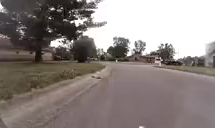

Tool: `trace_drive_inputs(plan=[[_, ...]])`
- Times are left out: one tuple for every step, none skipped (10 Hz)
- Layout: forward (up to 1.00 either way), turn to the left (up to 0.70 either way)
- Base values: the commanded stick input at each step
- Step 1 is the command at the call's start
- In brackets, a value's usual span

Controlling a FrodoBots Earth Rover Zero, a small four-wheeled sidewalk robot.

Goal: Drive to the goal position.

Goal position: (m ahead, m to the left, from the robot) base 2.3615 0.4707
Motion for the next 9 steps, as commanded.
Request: trace_drive_inputs(plan=[[0.70,0.01],[0.70,0.01],[0.70,0.01],[0.70,0.01],[0.70,0.01],[0.70,0.01],[0.70,0.01],[0.70,0.01],[0.70,0.01]])
